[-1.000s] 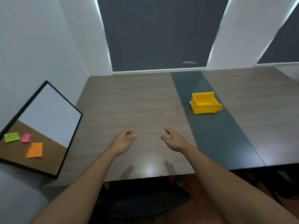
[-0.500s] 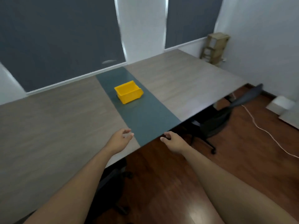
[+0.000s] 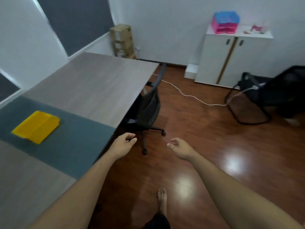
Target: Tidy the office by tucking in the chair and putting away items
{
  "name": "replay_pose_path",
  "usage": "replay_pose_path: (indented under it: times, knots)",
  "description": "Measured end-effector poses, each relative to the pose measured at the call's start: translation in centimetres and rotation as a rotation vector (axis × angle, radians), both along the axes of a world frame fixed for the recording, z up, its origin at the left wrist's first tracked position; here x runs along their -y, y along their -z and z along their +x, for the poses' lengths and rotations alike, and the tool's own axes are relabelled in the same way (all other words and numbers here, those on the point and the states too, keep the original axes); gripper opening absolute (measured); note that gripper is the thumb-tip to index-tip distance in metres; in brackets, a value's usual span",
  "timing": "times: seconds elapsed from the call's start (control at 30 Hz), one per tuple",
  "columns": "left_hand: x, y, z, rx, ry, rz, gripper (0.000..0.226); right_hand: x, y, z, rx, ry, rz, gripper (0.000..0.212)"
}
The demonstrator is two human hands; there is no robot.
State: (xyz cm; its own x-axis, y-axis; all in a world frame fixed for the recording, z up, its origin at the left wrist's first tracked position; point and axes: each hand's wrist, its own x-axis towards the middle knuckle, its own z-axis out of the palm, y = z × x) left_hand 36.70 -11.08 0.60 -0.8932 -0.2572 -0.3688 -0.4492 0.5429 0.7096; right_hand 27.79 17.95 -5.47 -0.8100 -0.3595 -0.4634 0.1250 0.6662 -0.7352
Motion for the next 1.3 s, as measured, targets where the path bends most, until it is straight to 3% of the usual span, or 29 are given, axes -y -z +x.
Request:
replay_pose_path:
  times: [0.4, 0.57, 0.87, 1.3]
  knots:
    - [-18.3, 2.2, -22.6, 0.062, 0.55, 0.006, 0.04, -20.1, 1.4, -6.8, 0.014, 0.51, 0.067, 0.055]
    - [-27.2, 3.1, -28.0, 0.094, 0.748, 0.017, 0.042, -28.4, 2.0, -5.8, 0.022, 0.77, 0.1, 0.054]
    - [-42.4, 5.5, -28.5, 0.111, 0.94, 0.022, 0.038, -43.3, 3.7, 0.7, 0.089, 1.053, 0.126, 0.051]
    - [-61.5, 15.5, -22.5, 0.302, 0.9, -0.002, 0.034, -59.8, 12.0, 5.7, 0.294, 1.046, 0.027, 0.049]
